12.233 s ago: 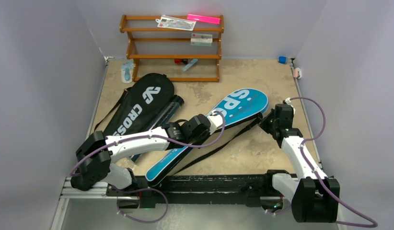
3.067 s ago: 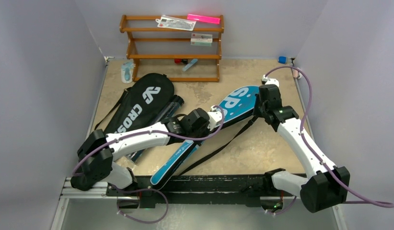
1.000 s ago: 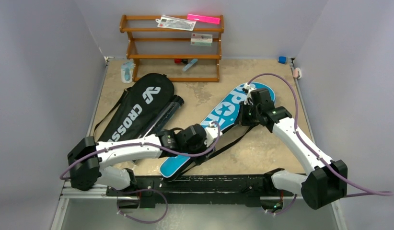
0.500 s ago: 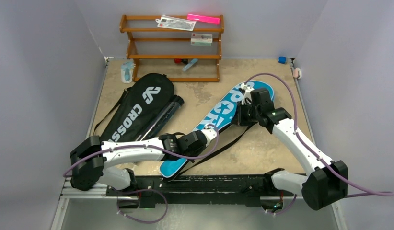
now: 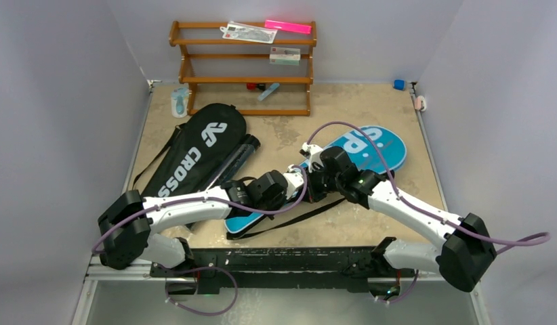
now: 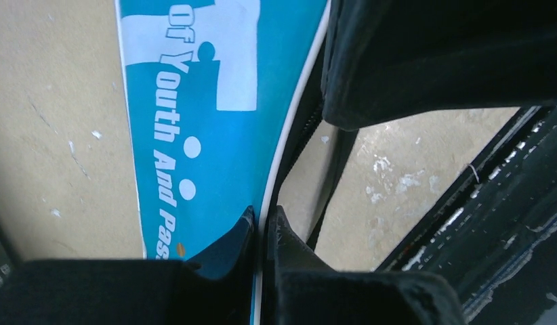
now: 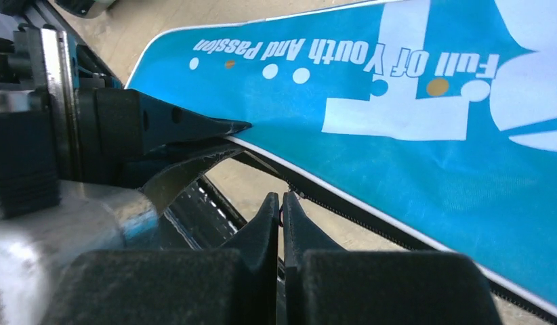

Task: Pack up the badminton gear
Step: Zip the racket bag at the center of the board.

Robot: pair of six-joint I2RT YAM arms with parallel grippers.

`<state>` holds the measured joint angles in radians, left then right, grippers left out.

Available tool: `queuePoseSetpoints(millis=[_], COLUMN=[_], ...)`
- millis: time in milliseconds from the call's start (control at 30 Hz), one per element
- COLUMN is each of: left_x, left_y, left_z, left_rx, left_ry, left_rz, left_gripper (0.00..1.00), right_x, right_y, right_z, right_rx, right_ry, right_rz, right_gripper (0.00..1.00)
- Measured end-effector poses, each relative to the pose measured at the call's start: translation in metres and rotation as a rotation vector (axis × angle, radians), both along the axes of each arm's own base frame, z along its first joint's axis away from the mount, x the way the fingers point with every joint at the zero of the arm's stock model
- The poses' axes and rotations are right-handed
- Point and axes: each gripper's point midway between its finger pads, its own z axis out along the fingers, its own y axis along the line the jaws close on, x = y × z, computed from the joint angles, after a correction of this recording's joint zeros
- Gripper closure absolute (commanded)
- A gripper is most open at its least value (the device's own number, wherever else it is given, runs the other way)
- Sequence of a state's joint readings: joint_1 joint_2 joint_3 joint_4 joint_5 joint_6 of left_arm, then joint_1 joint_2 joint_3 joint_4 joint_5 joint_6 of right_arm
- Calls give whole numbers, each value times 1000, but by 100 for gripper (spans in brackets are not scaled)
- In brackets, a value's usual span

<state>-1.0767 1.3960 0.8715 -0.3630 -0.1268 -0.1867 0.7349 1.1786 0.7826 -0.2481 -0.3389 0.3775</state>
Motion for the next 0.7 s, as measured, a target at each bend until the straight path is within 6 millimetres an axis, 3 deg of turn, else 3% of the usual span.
queuePoseSetpoints(millis=[100,233,433,533,700], left_x=[3,11,29,32,32], left_y=[-1,-5,-20,-22,-21], left_z=[1,6,20,22,22], left_rx=[-1,-25,-121,-134,-129], left_ry=[-11,-36,-82,-91,-99], left_rz=[-25,-36,-16,-12,-21], left_gripper=[100,100,100,100,100], right_x=[1,7,16,21,22], right_y=[-2,-21,-55,-80,-108], right_z=[-3,-9,5,0,-5], right_rx=[-2,-46,49,104,210], right_ry=[21,35,46,80,157], right_rz=[-38,-182,-445,-646,-962], right_gripper=[62,47,8,1,5])
